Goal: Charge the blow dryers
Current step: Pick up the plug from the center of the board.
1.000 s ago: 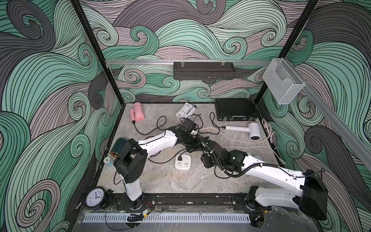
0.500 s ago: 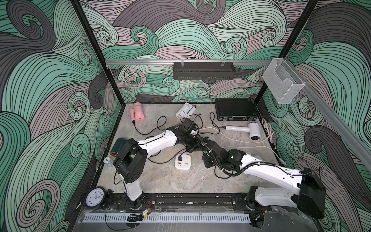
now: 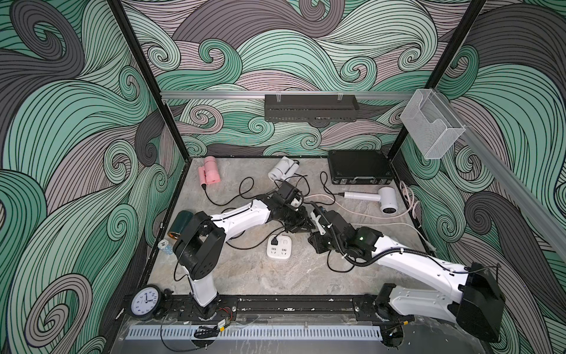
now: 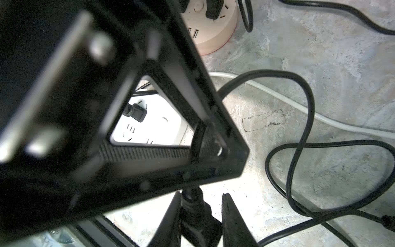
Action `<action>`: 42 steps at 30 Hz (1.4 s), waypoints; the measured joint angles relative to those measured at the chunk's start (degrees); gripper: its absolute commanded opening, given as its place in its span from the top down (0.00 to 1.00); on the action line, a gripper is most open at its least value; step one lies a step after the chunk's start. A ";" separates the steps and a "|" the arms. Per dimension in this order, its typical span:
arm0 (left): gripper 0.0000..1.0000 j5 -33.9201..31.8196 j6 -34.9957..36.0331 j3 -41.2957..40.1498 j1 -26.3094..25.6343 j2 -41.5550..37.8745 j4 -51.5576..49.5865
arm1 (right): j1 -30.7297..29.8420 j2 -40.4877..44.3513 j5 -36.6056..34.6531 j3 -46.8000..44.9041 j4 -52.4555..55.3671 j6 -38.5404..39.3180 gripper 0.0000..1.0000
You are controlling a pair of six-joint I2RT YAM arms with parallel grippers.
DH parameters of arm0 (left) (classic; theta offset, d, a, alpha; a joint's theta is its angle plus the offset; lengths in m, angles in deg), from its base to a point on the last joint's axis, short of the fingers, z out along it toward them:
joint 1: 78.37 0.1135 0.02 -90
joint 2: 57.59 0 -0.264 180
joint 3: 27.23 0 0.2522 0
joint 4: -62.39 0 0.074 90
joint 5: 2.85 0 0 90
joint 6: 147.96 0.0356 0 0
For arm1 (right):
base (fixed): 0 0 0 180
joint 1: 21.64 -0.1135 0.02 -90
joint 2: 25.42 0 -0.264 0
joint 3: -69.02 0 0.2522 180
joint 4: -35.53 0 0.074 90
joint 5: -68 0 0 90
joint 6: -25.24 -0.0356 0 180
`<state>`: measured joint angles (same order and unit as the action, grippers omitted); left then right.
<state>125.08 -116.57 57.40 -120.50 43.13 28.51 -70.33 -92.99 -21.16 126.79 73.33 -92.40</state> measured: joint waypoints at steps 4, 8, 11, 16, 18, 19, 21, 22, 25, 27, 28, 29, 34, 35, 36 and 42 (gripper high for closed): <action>0.63 0.70 -0.59 -3.04 0.04 -0.90 2.64 | 2.58 1.46 6.21 -2.19 -2.71 -0.07 0.86; 0.68 1.90 -2.16 -5.64 0.31 -1.75 6.91 | 4.09 1.70 12.13 -4.28 -6.23 -0.66 0.86; 0.73 2.38 -3.65 -7.39 0.50 -2.27 10.67 | 4.81 1.66 15.58 -5.09 -8.28 -1.27 0.86; 0.85 2.43 -4.98 -8.11 0.92 -3.13 13.46 | 6.54 0.42 21.16 -6.36 -12.98 -2.89 0.87; 0.91 2.34 -5.20 -8.35 1.20 -3.52 14.03 | 7.32 -0.13 23.12 -7.19 -14.95 -3.50 0.87; 0.93 2.32 -5.38 -8.55 1.25 -3.67 14.19 | 7.65 -0.28 23.93 -7.37 -15.56 -3.85 0.87; 0.97 2.14 -5.42 -8.81 1.44 -3.74 14.38 | 8.13 -0.33 25.11 -7.52 -16.35 -4.33 0.84; 1.00 2.12 -5.51 -8.85 1.60 -3.76 14.32 | 8.28 -0.33 25.42 -7.52 -16.59 -4.42 0.75; 1.00 2.10 -5.57 -8.85 1.79 -3.78 14.32 | 8.85 -0.44 26.23 -7.50 -16.65 -4.76 0.52; 1.00 2.03 -5.55 -8.85 1.79 -3.78 14.19 | 9.05 -0.59 26.27 -7.32 -15.93 -4.70 0.47; 1.00 1.90 -5.53 -8.85 1.79 -3.78 13.97 | 9.07 -0.59 26.10 -7.08 -15.10 -4.66 0.46; 1.00 1.70 -5.46 -8.76 1.79 -3.78 13.57 | 9.07 -0.59 25.90 -6.58 -14.01 -4.52 0.45; 1.00 0.02 -4.09 -6.82 1.77 -3.78 9.77 | 9.07 0.22 24.00 -4.13 -10.43 -4.26 0.46; 1.00 -0.22 -3.82 -6.36 1.77 -3.78 9.27 | 9.07 0.61 23.54 -3.82 -9.81 -4.22 0.46; 1.00 -0.33 -3.67 -5.99 1.77 -3.78 8.92 | 9.07 0.98 23.23 -3.54 -9.27 -4.13 0.46; 1.00 -0.94 -2.78 -4.81 1.77 -3.76 6.69 | 9.07 0.70 21.62 -1.20 -6.51 -3.23 0.52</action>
<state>124.14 -119.35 52.60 -118.73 39.37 35.20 -61.26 -92.29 0.45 125.59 66.81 -95.63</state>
